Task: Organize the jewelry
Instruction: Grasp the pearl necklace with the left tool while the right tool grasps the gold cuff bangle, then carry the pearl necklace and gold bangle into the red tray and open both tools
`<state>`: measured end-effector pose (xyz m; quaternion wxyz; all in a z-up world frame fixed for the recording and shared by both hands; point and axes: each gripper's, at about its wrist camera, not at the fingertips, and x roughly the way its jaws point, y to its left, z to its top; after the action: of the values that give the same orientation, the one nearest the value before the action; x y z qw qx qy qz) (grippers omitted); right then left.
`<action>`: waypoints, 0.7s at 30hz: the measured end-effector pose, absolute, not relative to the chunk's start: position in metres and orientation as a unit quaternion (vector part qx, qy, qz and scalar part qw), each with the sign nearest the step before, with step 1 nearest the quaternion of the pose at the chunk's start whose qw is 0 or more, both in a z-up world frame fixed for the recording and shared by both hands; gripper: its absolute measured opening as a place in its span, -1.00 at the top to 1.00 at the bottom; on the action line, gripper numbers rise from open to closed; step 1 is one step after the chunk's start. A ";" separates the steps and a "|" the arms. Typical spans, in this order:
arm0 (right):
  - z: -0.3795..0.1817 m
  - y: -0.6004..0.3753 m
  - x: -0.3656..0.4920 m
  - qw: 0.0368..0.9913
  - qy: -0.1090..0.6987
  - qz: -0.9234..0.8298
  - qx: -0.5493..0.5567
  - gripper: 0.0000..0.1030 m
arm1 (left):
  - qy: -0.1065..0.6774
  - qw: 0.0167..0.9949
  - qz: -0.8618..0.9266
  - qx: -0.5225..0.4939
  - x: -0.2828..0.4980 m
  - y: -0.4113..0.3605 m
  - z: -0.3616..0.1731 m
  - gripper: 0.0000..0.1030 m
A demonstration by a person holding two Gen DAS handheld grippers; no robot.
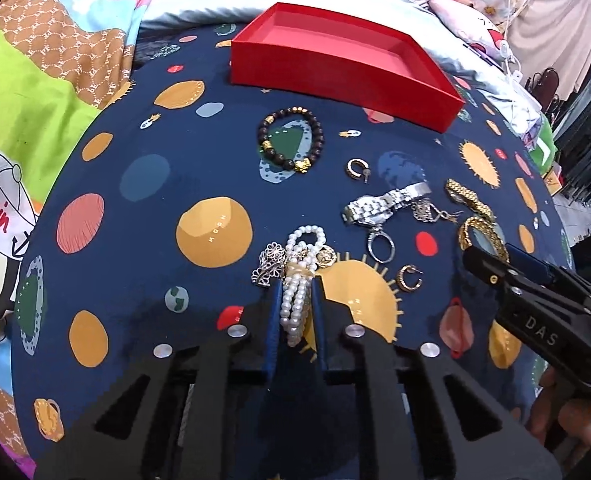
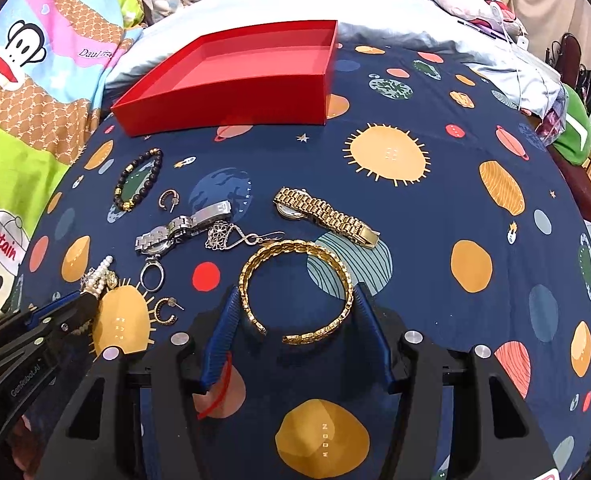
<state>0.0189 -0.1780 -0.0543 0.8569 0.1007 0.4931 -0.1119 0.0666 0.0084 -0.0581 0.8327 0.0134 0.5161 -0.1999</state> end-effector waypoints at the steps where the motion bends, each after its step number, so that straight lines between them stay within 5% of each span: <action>1: -0.054 -0.178 0.018 0.857 0.492 -0.111 0.102 -0.09 | 0.515 0.833 -0.202 0.011 0.065 0.009 -0.056 0.75; 21: -0.001 -0.191 0.006 0.885 0.441 -0.088 0.121 -0.08 | 0.470 0.847 -0.247 -0.003 0.057 -0.001 0.013 0.78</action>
<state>0.0065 -0.1908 -0.0007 0.8848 0.1208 0.4414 -0.0879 0.0570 -0.0005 0.0130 0.8471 -0.0034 0.4703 -0.2472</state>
